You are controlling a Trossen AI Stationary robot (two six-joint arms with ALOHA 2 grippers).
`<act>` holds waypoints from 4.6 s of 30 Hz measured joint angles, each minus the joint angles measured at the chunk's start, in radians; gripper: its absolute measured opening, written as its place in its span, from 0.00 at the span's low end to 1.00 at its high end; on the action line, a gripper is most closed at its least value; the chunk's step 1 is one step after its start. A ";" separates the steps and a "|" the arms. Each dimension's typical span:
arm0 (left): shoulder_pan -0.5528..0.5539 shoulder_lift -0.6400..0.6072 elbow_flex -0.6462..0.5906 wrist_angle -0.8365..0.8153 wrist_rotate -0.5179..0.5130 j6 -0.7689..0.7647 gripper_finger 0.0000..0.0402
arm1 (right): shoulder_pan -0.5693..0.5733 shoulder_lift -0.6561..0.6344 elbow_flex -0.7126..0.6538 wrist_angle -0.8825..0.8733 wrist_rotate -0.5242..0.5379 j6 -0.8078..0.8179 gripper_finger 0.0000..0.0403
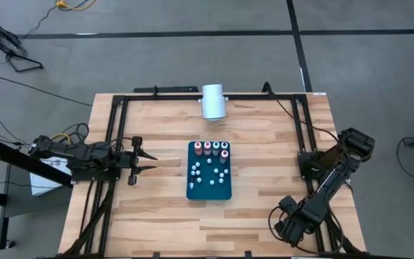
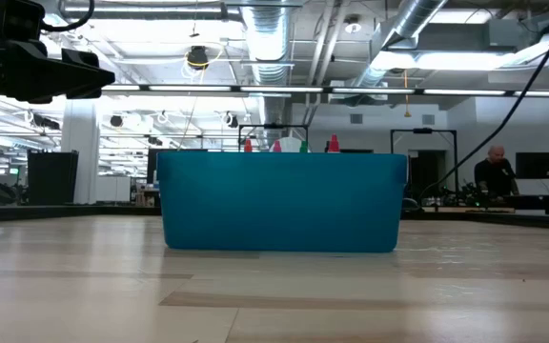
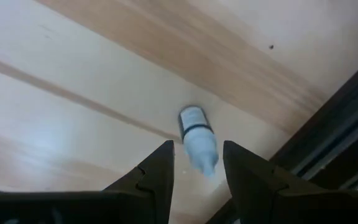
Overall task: Pick & Place food coloring
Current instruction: Put the small black food coloring bottle into the blue bin
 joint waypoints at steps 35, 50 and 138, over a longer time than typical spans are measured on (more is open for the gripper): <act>0.000 0.000 0.000 0.000 0.000 0.001 0.31 | -0.061 -0.059 -0.063 0.078 0.006 -0.070 0.18; 0.000 0.000 0.000 0.000 0.000 0.000 0.31 | -0.207 -0.095 -0.058 0.127 0.006 -0.324 0.18; 0.000 0.000 0.000 0.000 0.000 0.000 0.31 | -0.732 0.423 1.016 -0.460 0.357 -1.888 0.18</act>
